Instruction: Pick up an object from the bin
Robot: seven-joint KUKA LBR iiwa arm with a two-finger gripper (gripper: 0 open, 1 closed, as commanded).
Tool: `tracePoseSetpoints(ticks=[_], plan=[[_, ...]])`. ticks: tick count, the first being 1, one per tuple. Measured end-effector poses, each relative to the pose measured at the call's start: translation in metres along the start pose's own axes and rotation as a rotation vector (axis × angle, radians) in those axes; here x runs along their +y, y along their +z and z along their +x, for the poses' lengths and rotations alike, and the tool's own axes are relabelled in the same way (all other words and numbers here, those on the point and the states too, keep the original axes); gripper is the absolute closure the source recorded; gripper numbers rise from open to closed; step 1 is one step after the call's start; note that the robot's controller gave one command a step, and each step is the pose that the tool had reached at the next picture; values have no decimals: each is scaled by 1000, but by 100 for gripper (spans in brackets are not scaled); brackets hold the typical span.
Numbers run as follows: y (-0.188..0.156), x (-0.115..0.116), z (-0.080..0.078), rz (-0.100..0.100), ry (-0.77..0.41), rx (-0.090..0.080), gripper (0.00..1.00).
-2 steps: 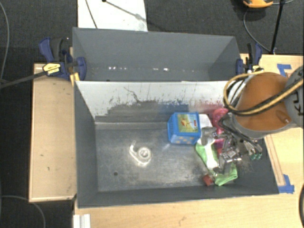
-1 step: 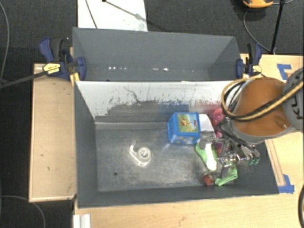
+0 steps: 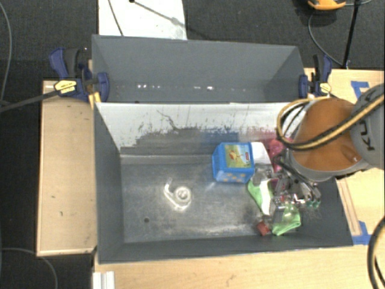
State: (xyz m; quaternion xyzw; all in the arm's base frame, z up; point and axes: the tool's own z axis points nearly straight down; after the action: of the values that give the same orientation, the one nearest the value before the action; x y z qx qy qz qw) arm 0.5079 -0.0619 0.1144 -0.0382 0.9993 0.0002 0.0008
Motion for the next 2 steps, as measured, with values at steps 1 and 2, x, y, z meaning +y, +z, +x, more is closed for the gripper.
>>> tracePoseSetpoints(ticks=[1, 2], plan=[[45, 0, -14, -4, -550, 6, 100], [45, 0, -14, -4, -550, 5, 100]])
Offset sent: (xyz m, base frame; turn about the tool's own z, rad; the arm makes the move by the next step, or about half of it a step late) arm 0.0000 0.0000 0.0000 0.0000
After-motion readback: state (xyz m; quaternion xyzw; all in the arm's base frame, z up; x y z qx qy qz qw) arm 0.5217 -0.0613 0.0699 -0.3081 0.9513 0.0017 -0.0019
